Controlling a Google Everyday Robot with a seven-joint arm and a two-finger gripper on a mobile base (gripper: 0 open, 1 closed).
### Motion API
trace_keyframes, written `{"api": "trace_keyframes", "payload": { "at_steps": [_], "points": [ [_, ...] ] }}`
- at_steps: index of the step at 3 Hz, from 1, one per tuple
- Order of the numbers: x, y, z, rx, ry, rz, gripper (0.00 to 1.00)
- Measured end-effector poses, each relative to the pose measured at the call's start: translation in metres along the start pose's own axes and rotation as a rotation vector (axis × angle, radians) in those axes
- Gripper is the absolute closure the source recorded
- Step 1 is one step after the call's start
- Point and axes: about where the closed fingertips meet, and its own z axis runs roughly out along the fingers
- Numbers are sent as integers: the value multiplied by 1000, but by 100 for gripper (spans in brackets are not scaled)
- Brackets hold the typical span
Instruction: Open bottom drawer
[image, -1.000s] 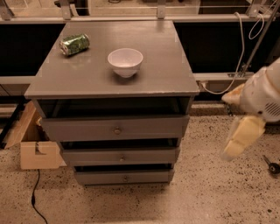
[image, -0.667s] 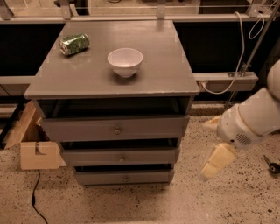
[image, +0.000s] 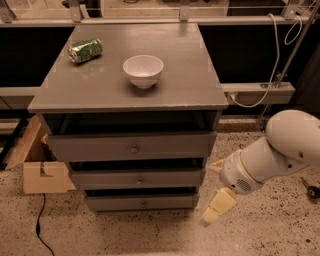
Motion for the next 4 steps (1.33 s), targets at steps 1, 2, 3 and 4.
{"api": "trace_keyframes", "payload": {
  "at_steps": [1, 2, 3, 4],
  "points": [
    [16, -5, 38, -37, -12, 25, 0],
    [42, -9, 104, -82, -76, 10, 0],
    [53, -14, 181, -121, -114, -82, 0],
    [58, -27, 250, -146, -166, -135, 0]
  ]
}}
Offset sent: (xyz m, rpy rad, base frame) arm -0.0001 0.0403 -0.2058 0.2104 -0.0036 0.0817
